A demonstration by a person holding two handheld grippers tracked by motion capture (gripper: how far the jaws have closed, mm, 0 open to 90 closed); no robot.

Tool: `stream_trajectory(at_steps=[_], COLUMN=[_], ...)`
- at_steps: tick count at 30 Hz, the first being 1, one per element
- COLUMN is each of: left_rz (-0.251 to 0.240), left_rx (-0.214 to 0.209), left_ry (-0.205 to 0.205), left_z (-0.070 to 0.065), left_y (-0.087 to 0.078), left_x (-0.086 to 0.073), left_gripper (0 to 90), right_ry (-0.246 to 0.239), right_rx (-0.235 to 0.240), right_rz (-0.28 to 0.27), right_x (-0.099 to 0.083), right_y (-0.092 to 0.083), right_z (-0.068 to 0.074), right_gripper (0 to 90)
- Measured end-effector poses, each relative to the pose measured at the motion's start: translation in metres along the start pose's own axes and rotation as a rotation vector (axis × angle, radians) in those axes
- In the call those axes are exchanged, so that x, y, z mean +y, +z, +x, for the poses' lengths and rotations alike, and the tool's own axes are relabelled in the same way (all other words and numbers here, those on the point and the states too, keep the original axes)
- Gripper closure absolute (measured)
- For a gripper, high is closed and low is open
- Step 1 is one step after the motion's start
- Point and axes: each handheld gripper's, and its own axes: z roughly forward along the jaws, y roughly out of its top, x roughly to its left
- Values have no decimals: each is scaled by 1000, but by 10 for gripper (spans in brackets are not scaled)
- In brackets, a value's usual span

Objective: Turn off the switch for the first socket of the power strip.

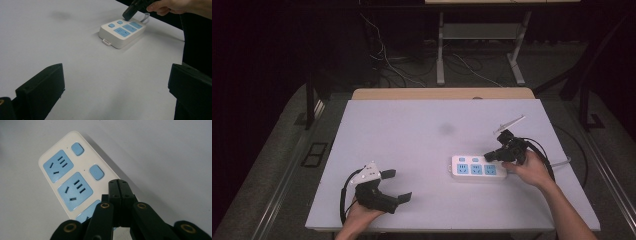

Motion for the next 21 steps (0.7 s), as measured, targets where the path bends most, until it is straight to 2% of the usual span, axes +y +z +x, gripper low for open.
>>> stream_trajectory(at_steps=[5,12,17,21], left_rz=[2,2,5,9], left_rx=[-1,-2,-5,-7], left_ry=[3,3,9,10], left_z=[-1,-1,-1,-1], left_y=[0,0,1,1], left_x=[0,0,0,0], left_gripper=[0,0,0,0], right_ry=[-16,-5,-28,-39], right_rx=[-12,12,6,5], right_rz=[-5,-13,-19,-43], right_x=[0,0,-1,-3], right_y=[1,1,2,4], right_z=[1,-2,-1,0], right_gripper=[900,900,900,900])
